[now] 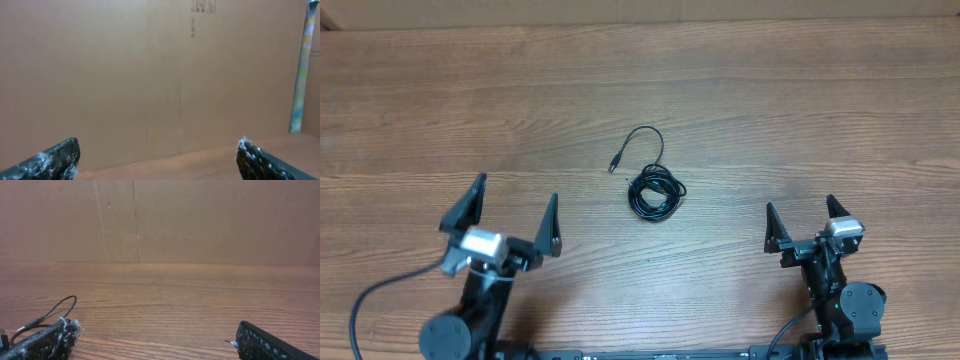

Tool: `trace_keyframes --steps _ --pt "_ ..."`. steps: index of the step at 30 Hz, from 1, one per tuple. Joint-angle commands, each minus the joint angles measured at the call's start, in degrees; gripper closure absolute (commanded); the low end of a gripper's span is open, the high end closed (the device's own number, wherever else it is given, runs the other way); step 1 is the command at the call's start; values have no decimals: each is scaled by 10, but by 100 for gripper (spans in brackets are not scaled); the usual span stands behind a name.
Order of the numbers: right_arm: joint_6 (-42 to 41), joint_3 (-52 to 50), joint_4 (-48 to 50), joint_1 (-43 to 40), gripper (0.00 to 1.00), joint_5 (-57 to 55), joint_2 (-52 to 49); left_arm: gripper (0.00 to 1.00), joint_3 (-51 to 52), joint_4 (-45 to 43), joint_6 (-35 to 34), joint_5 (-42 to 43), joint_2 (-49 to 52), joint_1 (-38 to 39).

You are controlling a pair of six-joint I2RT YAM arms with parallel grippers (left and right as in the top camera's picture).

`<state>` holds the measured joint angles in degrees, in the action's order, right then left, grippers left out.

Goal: Untangle cables
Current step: 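Reach the left gripper over the coiled black cable and descend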

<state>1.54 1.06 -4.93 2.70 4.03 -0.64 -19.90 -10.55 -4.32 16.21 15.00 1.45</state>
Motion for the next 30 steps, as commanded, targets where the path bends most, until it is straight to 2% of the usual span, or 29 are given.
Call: trace_keyframes --steps 1,3,6,12,15,19,22,24,26,30 --pt "2 -6 3 -2 0 -5 5 0 -99 52 13 73 102 -1" --pt "2 -6 3 -2 0 -5 5 0 -151 101 30 102 150 -1" --pt "2 -6 3 -2 0 -5 5 0 -273 233 49 132 258 -1" --pt "2 -6 3 -2 0 -5 5 0 -519 528 79 134 455 1" --pt "2 -6 3 -2 0 -5 5 0 -587 618 83 134 522 1" --pt "2 -6 3 -2 0 -5 5 1 -609 646 81 170 581 1" --pt "2 -6 3 -2 0 -5 5 0 -608 638 26 270 623 2" --pt "2 -6 3 -2 0 -5 5 0 -608 636 26 289 648 11" --pt "2 -6 3 -2 0 -5 5 1 -608 655 24 269 685 32" --pt "2 -6 3 -2 0 -5 5 0 -608 693 -50 129 759 78"
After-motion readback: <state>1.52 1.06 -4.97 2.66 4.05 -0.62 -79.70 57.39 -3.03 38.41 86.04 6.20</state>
